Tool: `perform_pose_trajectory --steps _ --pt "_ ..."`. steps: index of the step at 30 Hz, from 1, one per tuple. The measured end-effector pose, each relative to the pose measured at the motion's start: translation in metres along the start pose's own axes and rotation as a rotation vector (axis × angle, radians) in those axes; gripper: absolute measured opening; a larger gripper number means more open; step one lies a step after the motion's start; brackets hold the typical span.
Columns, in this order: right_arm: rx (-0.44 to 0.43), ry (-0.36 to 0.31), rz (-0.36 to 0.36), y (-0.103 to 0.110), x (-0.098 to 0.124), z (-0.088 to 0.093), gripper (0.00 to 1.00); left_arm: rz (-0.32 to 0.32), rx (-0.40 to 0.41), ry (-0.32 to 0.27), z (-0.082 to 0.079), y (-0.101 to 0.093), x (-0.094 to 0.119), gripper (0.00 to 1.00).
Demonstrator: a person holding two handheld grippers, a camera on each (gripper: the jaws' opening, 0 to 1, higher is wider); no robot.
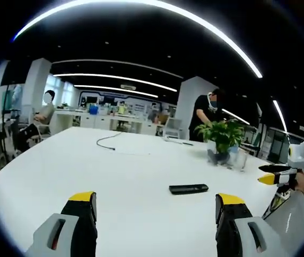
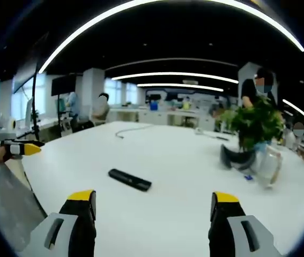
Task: Press the specified remote control buttons in sequence, fully releasing each button before pressing the next.
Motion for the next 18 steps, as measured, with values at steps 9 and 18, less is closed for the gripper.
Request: perform_pose_trajectory --steps 9,18 --pt "0.013 0.009 -0.02 0.0038 -0.0015 -0.0002 0.87 -0.009 0.002 0.0 -0.0005 0.0019 -0.0006 0.95" --pt "0.009 0.004 -0.018 0.0037 0.0 -0.0001 0.86 -0.007 0.005 -0.003 -0.0001 0.0014 -0.0002 0.95"
Point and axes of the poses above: the point that each gripper's makers call its tool centre point, and the gripper's own axes: x roughly backward along the fingers, y roughly to its left, z roughly out of its underside, the point moved 8 cm from there along x, roughly backward along the fingers, and after that the axes turned 8 degrees about y, right-handed, at the moved point
